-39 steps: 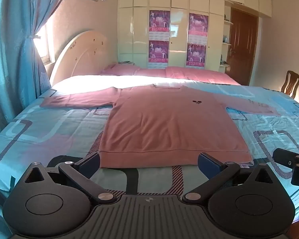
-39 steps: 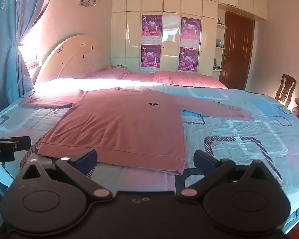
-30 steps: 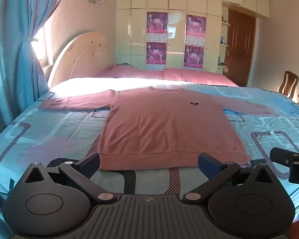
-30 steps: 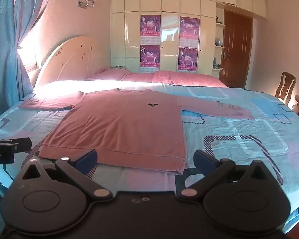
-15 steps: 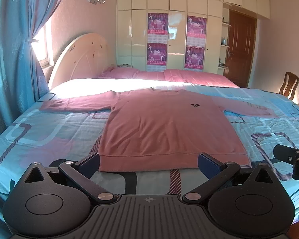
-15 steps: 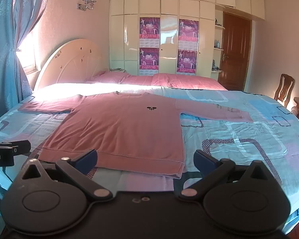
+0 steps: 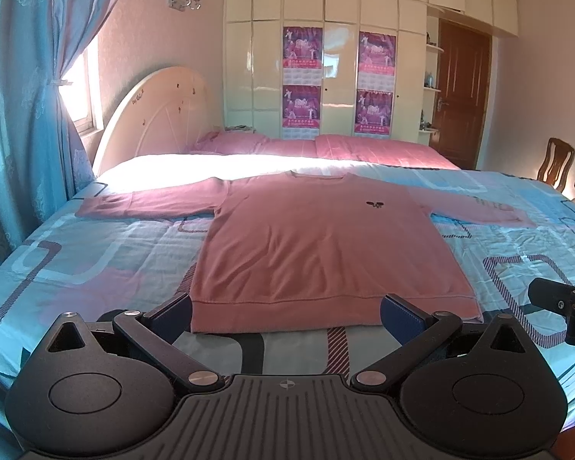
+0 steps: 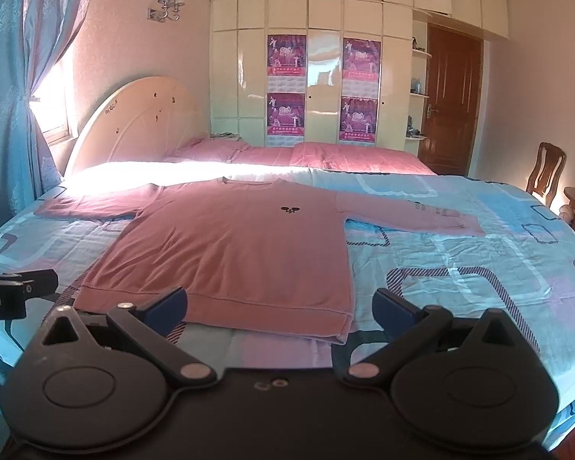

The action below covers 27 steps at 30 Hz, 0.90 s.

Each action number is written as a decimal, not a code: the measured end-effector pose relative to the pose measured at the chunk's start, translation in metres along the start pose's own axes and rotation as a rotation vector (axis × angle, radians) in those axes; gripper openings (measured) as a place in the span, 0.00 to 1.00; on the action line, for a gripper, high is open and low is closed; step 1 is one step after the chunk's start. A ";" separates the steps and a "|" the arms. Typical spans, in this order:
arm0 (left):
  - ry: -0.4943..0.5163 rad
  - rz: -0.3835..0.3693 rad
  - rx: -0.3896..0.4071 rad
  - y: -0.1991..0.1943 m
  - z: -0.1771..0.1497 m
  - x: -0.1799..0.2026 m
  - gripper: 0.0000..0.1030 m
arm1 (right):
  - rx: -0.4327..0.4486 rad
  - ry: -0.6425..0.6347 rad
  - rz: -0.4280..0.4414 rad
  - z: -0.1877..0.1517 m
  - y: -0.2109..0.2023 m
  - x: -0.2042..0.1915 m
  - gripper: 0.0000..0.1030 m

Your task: Fold small clothes

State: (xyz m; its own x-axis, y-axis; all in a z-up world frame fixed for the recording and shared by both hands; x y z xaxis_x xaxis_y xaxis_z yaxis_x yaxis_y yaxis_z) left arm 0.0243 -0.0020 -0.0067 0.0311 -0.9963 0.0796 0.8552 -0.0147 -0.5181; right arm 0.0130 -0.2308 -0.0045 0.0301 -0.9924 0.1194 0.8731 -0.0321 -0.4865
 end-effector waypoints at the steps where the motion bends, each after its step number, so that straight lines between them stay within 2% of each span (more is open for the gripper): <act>1: 0.000 -0.001 0.001 0.000 0.000 0.000 1.00 | 0.000 0.000 0.000 0.000 0.000 0.001 1.00; 27: 0.007 0.001 0.013 -0.006 0.000 -0.001 1.00 | 0.012 -0.007 -0.002 0.003 -0.004 -0.001 1.00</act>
State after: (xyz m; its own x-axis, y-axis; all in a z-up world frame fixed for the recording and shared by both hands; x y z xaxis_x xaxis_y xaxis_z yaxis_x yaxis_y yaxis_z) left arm 0.0194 -0.0009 -0.0040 0.0285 -0.9969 0.0733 0.8620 -0.0126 -0.5067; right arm 0.0107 -0.2293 0.0004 0.0320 -0.9915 0.1264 0.8788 -0.0323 -0.4760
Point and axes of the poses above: each gripper's, at about its wrist camera, not at the fingertips, and y roughly the way its jaws point, x to its right, z to its top, the point moved 3 cm from there along y, roughly the way its jaws point, and after that the axes turned 6 degrees about -y, right-handed, at the moved point
